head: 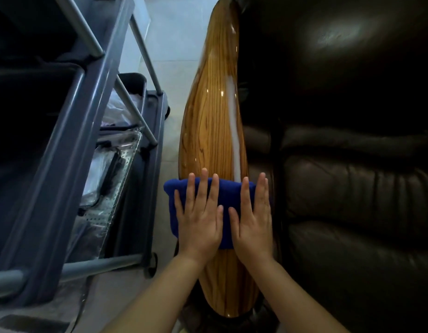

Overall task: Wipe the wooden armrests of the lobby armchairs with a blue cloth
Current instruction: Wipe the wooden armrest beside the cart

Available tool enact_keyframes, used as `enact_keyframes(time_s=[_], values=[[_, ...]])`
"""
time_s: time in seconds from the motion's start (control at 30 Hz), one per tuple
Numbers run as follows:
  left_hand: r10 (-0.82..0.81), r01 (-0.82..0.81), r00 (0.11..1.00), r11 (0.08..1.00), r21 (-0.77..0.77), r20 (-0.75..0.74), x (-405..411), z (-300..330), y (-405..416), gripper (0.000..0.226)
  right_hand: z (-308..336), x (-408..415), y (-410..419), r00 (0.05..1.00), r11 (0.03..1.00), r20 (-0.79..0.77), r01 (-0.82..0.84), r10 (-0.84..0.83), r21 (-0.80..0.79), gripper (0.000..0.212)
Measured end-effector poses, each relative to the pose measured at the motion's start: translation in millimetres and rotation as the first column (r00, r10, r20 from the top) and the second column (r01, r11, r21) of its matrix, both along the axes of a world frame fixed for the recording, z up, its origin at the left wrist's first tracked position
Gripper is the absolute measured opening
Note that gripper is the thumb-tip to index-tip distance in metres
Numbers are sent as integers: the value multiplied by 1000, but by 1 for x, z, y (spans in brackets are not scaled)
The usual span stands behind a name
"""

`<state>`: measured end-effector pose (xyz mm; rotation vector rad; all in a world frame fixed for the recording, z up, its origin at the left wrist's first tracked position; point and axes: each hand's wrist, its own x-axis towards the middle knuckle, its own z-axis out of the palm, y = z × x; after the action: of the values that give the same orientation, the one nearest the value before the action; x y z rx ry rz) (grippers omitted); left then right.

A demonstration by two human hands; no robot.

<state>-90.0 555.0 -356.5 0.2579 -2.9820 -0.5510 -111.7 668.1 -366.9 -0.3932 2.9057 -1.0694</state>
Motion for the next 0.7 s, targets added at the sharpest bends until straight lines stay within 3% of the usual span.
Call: enact_keyframes(time_s=[0.37, 0.53, 0.7], values=[[-4, 6, 999, 997, -76, 33, -133, 45, -39, 56, 39, -137, -42, 997, 992, 60, -49, 57, -113, 69], [-45, 45, 999, 999, 7, 24, -188, 52, -58, 56, 47, -199, -62, 996, 985, 81, -34, 48, -169, 67], [-38, 33, 997, 996, 86, 61, -254, 63, -71, 60, 62, -261, -78, 994, 998, 96, -46, 51, -52, 70]])
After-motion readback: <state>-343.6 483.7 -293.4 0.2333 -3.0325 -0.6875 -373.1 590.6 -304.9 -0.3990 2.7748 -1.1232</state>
